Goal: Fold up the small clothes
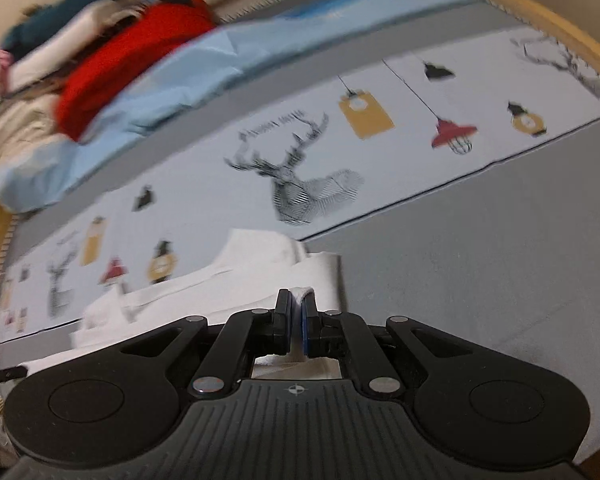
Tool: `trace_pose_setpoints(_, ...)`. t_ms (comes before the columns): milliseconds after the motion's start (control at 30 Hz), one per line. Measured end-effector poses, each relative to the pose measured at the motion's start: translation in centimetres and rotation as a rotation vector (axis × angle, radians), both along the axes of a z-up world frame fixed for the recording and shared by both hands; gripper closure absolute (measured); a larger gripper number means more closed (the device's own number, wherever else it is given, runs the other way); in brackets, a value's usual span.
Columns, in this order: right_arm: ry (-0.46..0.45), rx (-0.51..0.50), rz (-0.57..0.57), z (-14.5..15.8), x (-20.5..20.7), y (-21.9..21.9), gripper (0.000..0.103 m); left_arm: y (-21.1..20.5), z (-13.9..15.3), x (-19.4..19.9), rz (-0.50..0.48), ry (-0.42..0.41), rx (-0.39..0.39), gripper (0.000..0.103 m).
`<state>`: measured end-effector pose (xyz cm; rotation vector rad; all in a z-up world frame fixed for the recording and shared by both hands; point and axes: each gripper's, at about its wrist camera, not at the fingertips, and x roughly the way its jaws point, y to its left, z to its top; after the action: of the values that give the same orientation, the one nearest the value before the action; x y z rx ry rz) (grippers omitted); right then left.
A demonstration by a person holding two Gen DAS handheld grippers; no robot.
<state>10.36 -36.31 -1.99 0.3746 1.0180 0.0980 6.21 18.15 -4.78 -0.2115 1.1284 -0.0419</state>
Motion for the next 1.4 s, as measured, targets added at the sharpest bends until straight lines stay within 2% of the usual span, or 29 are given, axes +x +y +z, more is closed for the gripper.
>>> trace_pose_setpoints(67,0.015,-0.015,0.01,-1.8,1.6,0.7,0.099,0.0,-1.4,0.9,0.005,0.038,0.004,0.098)
trace_pose_setpoints(133,0.036,-0.053,0.021,-3.1,2.7,1.4,0.099,-0.1,-1.6,1.9,-0.001,0.033,0.01,0.098)
trace_pose_setpoints(300,0.001,-0.03,0.006,-4.1,4.6,1.8,0.098,1.3,-2.3,3.5,0.082,0.049,-0.042,0.096)
trace_pose_setpoints(333,-0.019,-0.018,-0.026,-4.2,4.9,1.5,0.096,2.0,-2.2,3.7,0.125,0.048,-0.053,0.092)
trace_pose_setpoints(400,-0.052,-0.039,-0.101,-4.2,5.2,0.8,0.088,3.5,-1.5,3.8,0.212,0.02,-0.075,0.091)
trace_pose_setpoints(467,-0.077,-0.035,-0.124,-4.1,5.2,-0.1,0.082,4.7,-1.2,3.7,0.242,0.005,-0.105,0.091)
trace_pose_setpoints(533,-0.09,0.001,-0.096,-4.2,5.1,-0.9,0.082,4.9,-1.7,3.6,0.226,0.035,-0.093,0.09)
trace_pose_setpoints(600,-0.082,-0.004,-0.051,-4.7,4.9,-1.3,0.081,4.5,-2.6,3.6,0.174,0.071,-0.064,0.085)
trace_pose_setpoints(667,-0.069,-0.012,-0.009,-5.4,4.6,-1.6,0.075,4.0,-3.6,3.5,0.114,0.099,-0.051,0.075)
trace_pose_setpoints(733,-0.041,0.005,0.036,-6.7,4.4,-1.5,0.073,3.6,-4.5,3.3,0.072,0.113,-0.044,0.073)
trace_pose_setpoints(833,-0.026,-0.03,0.129,-8.6,4.4,-0.2,0.07,3.0,-6.2,3.2,0.036,0.142,-0.027,0.073)
trace_pose_setpoints(900,-0.007,-0.081,0.184,-9.5,4.6,1.4,0.069,2.6,-6.8,3.3,0.019,0.114,-0.035,0.073)
trace_pose_setpoints(1000,-0.055,-0.152,0.262,-10.0,5.2,3.5,0.064,1.8,-7.3,4.0,0.013,0.089,-0.029,0.073)
trace_pose_setpoints(1167,-0.093,-0.188,0.246,-10.9,7.0,4.8,0.062,1.0,-7.6,5.2,0.036,0.016,-0.03,0.072)
trace_pose_setpoints(1400,-0.141,-0.152,0.22,-11.2,9.1,5.6,0.062,0.6,-8.3,7.2,0.04,-0.038,-0.056,0.072)
